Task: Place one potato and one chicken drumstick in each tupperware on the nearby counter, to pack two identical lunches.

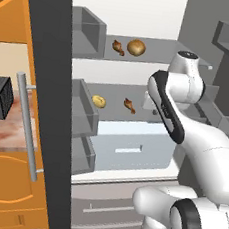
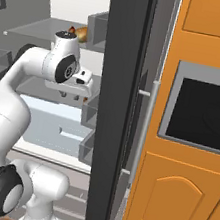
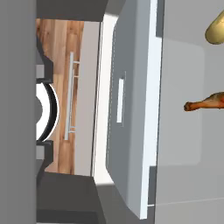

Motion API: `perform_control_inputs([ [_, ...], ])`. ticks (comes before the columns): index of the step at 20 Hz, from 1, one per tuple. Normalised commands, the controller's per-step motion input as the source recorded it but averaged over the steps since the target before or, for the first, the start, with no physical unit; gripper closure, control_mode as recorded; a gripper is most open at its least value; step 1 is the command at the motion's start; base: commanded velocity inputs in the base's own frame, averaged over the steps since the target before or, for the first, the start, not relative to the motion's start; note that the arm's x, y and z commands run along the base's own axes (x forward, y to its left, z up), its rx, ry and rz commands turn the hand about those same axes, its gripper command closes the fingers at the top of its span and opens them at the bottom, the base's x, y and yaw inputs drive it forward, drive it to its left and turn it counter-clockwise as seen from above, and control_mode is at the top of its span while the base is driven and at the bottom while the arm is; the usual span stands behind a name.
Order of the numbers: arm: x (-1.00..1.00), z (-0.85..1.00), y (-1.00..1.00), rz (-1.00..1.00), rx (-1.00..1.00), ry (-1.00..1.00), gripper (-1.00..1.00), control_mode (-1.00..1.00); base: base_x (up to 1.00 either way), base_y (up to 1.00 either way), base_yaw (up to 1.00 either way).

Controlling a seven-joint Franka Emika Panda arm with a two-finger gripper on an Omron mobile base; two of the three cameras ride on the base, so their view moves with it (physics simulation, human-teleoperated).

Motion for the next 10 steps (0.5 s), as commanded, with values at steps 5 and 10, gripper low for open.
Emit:
perform_control_inputs([
  [5,-0.23,0.04,-0.04,0.00,0.02,-0.08,-1.00,-1.00,0.00,0.00,0.00],
  [10,-0.16,0.16,0.15,0.01,-0.03,-0.25,-1.00,-1.00,0.00,0.00,0.00],
])
